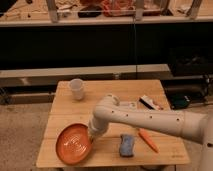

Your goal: Drag the ceramic bowl in a circle

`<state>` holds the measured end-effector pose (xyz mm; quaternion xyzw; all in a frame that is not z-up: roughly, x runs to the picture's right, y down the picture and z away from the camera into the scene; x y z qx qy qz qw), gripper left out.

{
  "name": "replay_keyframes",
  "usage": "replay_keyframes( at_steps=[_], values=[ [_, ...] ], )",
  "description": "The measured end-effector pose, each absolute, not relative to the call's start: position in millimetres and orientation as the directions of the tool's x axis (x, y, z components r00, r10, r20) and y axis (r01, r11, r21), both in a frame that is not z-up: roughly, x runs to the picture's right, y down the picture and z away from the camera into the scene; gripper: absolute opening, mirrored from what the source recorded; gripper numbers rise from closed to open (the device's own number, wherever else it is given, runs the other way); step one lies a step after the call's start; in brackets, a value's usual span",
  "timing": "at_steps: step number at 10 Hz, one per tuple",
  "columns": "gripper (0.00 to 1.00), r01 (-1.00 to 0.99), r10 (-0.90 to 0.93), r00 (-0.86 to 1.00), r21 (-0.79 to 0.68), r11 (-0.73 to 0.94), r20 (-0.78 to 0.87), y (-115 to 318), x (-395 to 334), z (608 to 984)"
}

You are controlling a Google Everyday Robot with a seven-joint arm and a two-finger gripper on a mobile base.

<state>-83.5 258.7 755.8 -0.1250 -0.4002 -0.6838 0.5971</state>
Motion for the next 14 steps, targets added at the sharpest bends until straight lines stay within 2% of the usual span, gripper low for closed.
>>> replay_keyframes(
  at_steps=[2,9,14],
  values=[
    [0.02,0.904,-0.72,-0.292,0.427,0.006,0.629,248.2,-97.9,759.2],
    [0.02,0.869,-0.705,-0.389,0.489,-0.068,0.593,183.3,-159.8,810.2],
    [0.02,0.879,-0.709,-0.353,0.477,-0.027,0.61,143.9,-161.8,839.6]
  ],
)
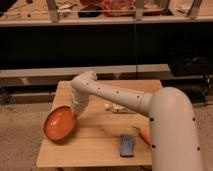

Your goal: Drag the ceramic bowl in a circle

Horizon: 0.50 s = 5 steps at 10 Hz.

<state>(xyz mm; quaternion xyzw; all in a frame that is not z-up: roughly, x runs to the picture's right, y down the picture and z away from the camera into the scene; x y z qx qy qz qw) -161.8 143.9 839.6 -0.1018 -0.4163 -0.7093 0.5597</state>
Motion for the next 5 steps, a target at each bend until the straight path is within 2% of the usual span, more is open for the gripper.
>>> replay_keyframes(
  at_steps=[5],
  values=[
    [0.02,0.914,-0.714,-0.2,0.39,0.11,0.671,126.0,-101.6,864.0]
  ],
)
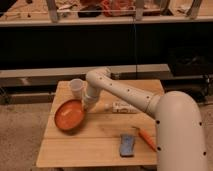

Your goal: Drag the ceramic bowl in a circle

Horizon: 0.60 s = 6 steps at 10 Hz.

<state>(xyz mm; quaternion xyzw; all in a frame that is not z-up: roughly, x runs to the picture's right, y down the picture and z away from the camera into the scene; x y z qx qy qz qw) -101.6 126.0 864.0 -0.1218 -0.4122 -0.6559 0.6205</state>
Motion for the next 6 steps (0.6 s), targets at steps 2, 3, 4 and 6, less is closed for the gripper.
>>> replay_keyframes(
  at_steps=[2,3,4,6],
  values=[
    [0.02,0.924,-0.709,-0.144,0.351,0.154,0.691,129.6,-77.8,868.2],
    [0.02,0.927,-0.707,-0.121,0.334,0.171,0.697,133.2,-65.9,868.0],
    [0.02,0.931,-0.705,-0.093,0.313,0.19,0.703,140.0,-51.8,864.4],
    [0.02,0.933,-0.706,-0.064,0.293,0.209,0.706,148.9,-33.7,858.3]
  ],
)
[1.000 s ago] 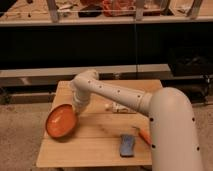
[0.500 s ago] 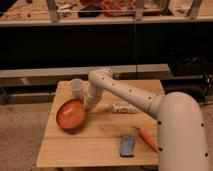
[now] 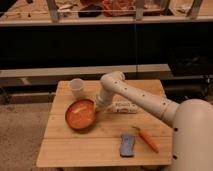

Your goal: Drag the ceramic bowl in a circle

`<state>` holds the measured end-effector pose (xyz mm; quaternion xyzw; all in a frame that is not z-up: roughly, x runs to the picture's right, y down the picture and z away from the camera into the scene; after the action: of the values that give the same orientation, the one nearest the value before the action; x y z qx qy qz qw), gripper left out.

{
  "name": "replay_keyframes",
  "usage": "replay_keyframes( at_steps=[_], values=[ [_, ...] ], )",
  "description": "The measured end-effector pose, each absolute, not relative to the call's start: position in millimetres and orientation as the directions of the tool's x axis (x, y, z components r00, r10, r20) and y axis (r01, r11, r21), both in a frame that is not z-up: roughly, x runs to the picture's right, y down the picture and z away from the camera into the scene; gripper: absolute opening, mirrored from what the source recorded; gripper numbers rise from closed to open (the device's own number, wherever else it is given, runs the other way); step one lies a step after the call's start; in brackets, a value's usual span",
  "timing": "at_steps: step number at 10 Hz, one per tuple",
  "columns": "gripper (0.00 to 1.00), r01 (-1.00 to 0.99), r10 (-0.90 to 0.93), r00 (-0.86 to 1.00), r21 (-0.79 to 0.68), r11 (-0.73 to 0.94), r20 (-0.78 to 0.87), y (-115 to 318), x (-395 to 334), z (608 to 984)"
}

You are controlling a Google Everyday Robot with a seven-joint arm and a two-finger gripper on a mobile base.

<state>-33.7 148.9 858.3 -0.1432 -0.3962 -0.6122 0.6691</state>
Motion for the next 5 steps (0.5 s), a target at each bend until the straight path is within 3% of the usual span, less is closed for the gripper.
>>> replay_keyframes(
  at_steps=[5],
  values=[
    [0.02,0.933,-0.712,0.004,0.254,0.255,0.702,198.8,11.8,815.5]
  ],
)
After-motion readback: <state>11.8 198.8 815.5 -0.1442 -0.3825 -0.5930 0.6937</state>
